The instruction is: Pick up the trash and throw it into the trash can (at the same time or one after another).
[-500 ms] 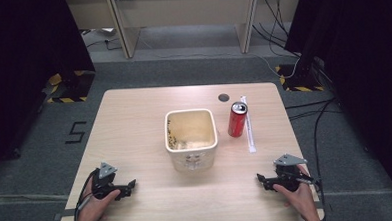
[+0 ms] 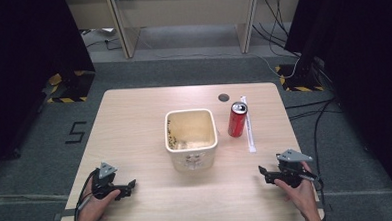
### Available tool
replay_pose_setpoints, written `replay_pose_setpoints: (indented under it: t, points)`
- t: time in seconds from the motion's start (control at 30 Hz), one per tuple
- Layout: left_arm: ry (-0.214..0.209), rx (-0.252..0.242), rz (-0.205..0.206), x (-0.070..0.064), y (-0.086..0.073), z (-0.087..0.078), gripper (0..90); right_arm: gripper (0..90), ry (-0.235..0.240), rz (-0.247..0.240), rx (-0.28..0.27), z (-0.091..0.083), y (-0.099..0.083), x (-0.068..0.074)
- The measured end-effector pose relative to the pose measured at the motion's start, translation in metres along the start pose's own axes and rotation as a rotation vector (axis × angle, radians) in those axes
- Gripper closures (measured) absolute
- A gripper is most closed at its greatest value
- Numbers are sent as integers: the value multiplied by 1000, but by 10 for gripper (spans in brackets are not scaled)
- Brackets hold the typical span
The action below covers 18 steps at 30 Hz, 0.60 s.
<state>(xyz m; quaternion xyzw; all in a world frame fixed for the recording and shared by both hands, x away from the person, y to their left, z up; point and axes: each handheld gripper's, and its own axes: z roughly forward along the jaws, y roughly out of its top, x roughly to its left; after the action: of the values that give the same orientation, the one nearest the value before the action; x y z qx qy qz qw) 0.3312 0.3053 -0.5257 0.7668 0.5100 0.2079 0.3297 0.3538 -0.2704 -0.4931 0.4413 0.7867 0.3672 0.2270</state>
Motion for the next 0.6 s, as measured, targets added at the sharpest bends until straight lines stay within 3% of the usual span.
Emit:
replay_pose_setpoints:
  t: [0.33,0.6]
  points:
    - [0,1,2,0,0,0,0,152,-24,-11,-33,3,32,-6]
    - [0,1,1,0,0,0,0,152,-7,-40,-71,10,64,-8]
